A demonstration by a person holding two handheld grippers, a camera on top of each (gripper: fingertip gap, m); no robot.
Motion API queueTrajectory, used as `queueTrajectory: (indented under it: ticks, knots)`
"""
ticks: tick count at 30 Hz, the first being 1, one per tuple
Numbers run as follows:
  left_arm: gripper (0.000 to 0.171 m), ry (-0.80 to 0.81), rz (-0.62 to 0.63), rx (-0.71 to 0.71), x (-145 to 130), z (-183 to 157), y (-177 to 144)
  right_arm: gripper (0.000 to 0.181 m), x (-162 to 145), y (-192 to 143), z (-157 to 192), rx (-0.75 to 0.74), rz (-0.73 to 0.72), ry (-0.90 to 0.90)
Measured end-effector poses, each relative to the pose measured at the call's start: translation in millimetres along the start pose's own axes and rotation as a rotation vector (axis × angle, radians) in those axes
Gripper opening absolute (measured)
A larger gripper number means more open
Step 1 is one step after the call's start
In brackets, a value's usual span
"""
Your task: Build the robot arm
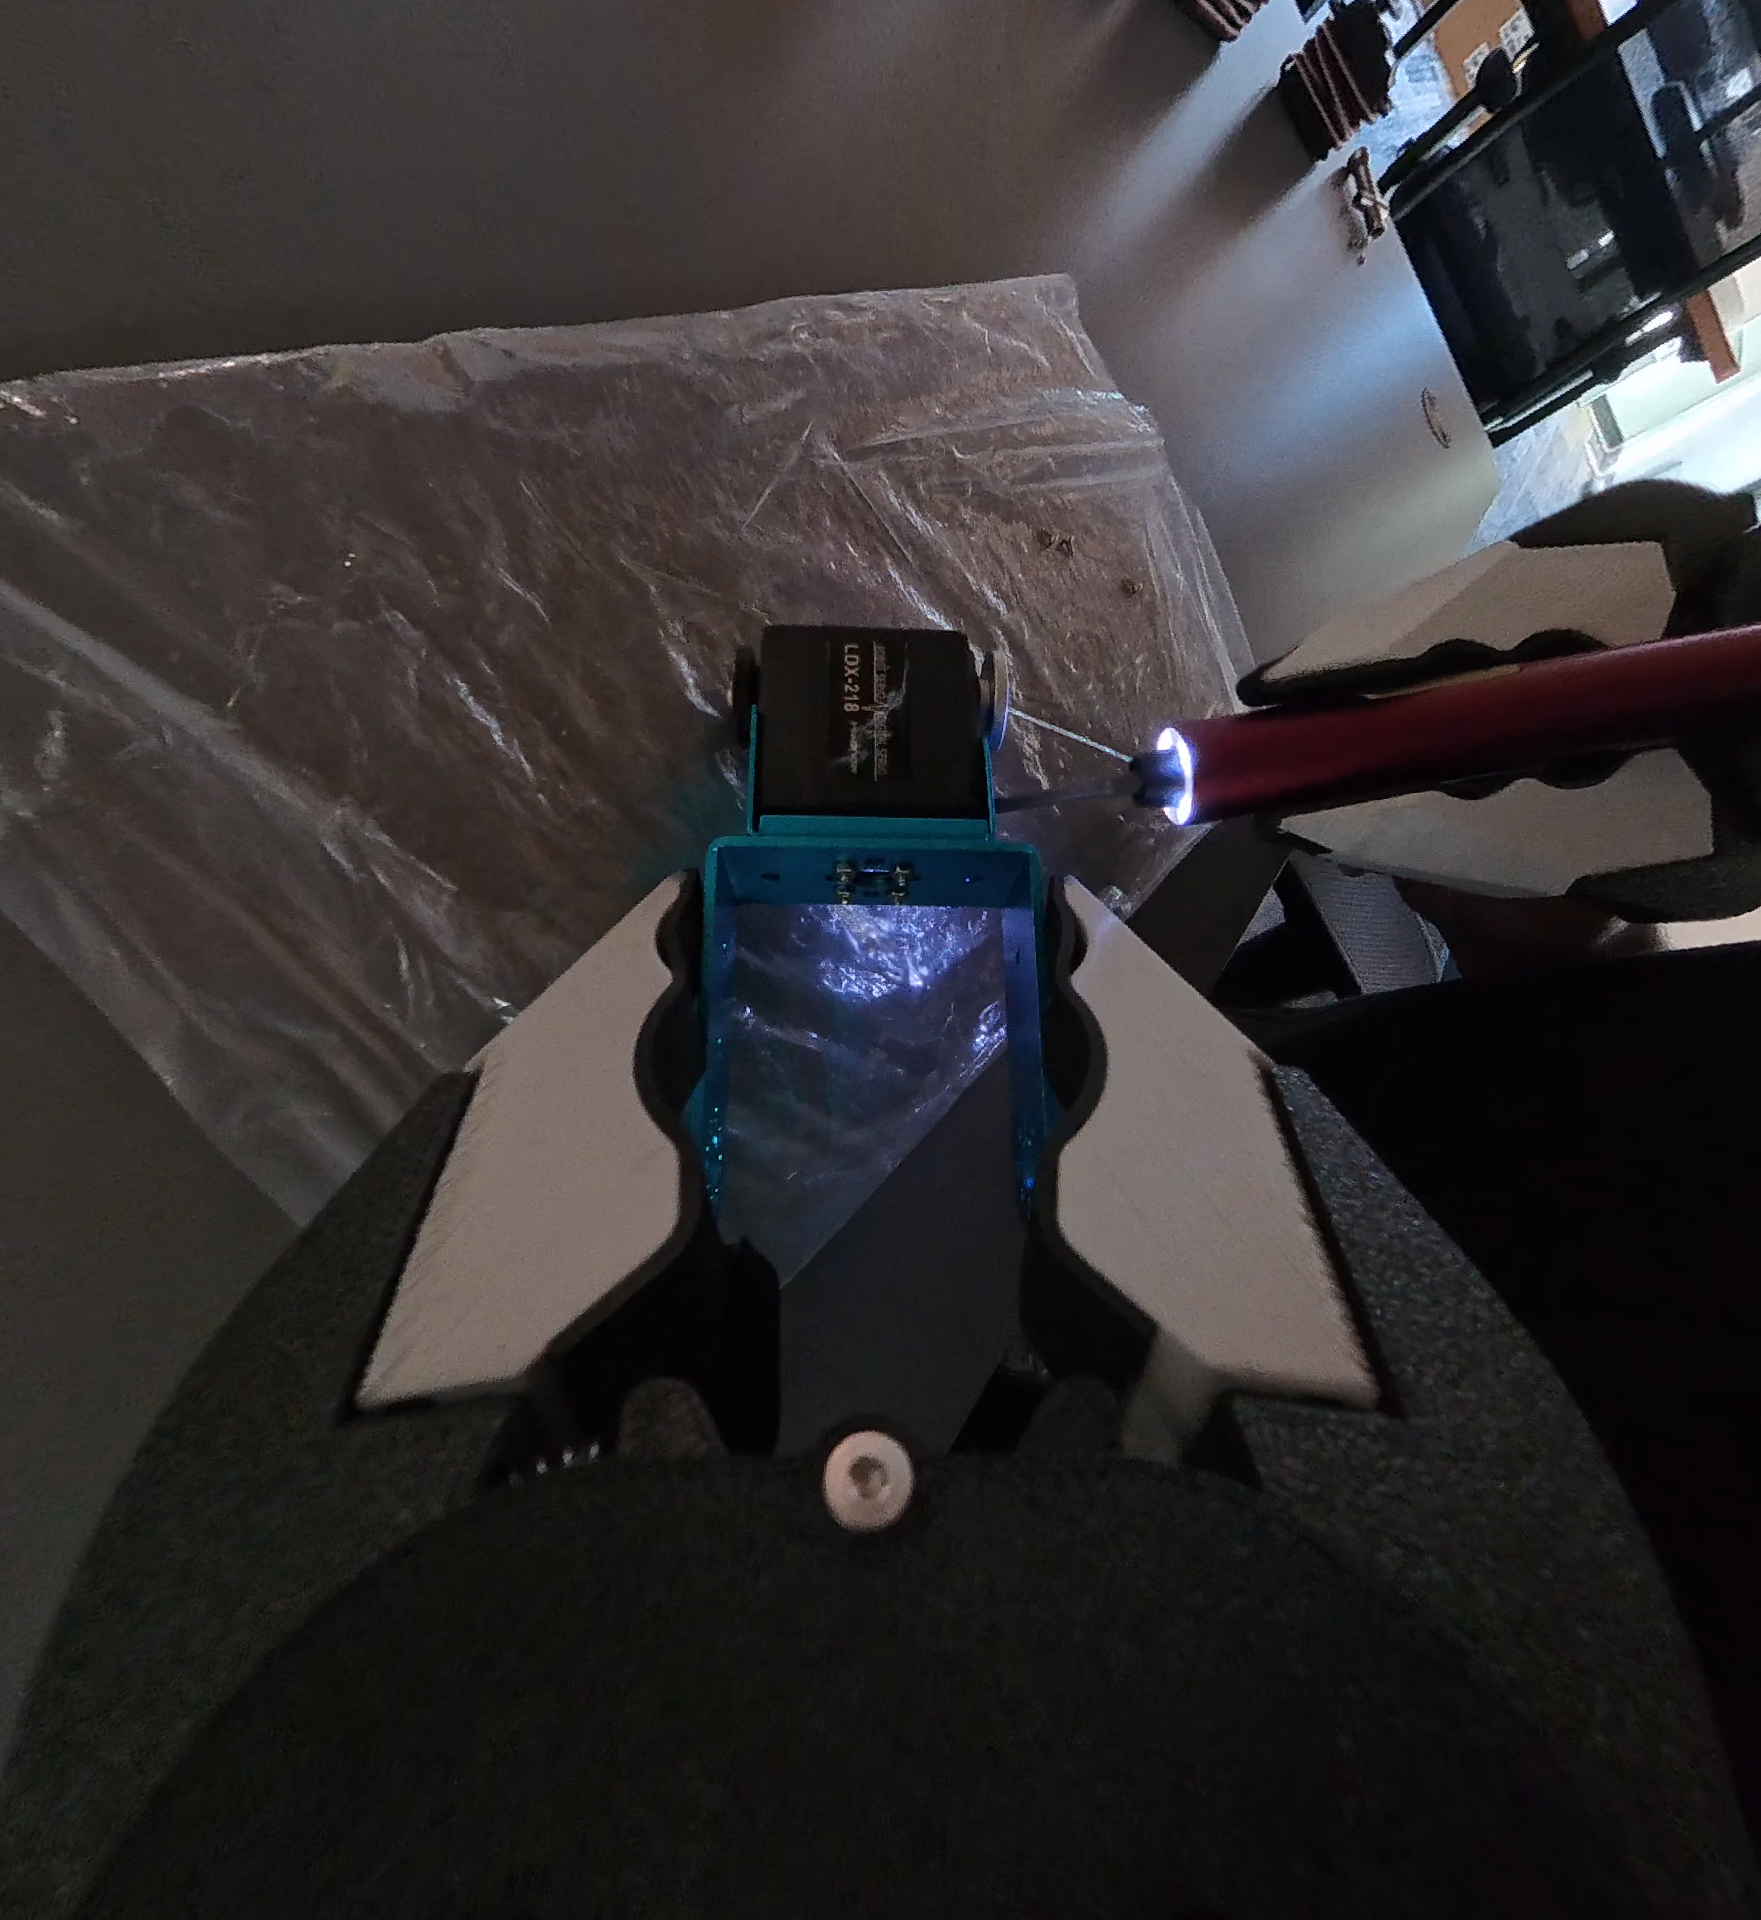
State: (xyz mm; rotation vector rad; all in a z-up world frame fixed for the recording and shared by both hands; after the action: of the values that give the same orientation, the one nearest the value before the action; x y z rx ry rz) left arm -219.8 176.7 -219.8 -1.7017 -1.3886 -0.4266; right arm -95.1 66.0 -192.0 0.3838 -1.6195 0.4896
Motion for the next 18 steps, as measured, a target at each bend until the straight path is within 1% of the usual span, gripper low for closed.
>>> queueTrajectory:
  ticks: [4, 7, 12, 14, 18]
  knots:
    - [0.065, -0.002, -0.001, 0.001, 0, -1, 0, 0.022, -1, -1, 0, 0.011, -0.02, -0.008]
    - [0.064, -0.07, 0.004, -0.037, 4, 2, 1, 0.021, 2, -1, -4, 0.016, -0.035, 0.024]
    - [0.065, -0.065, 0.027, -0.045, 5, 2, 1, 0.023, 9, 3, -12, 0.072, 0.009, -0.001]
    - [0.064, -0.086, 0.022, -0.056, 5, 3, 1, 0.025, 12, 4, -14, 0.085, 0.024, -0.033]
    - [0.065, -0.137, 0.0, -0.086, 6, 6, 0, 0.022, 17, 7, -14, 0.144, 0.073, -0.073]
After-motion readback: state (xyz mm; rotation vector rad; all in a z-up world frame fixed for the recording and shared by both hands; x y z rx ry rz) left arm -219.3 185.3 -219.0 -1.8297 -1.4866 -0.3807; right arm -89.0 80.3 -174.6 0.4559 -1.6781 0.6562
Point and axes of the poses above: each gripper's, where its closed fingertips meet, y out along the fingers, x out of its top, z = x × y across the jaws, the point moved 7 cm from there along -y, back along the fingers, and after that the axes turned 15 degrees about -z, right-handed, at the moved point
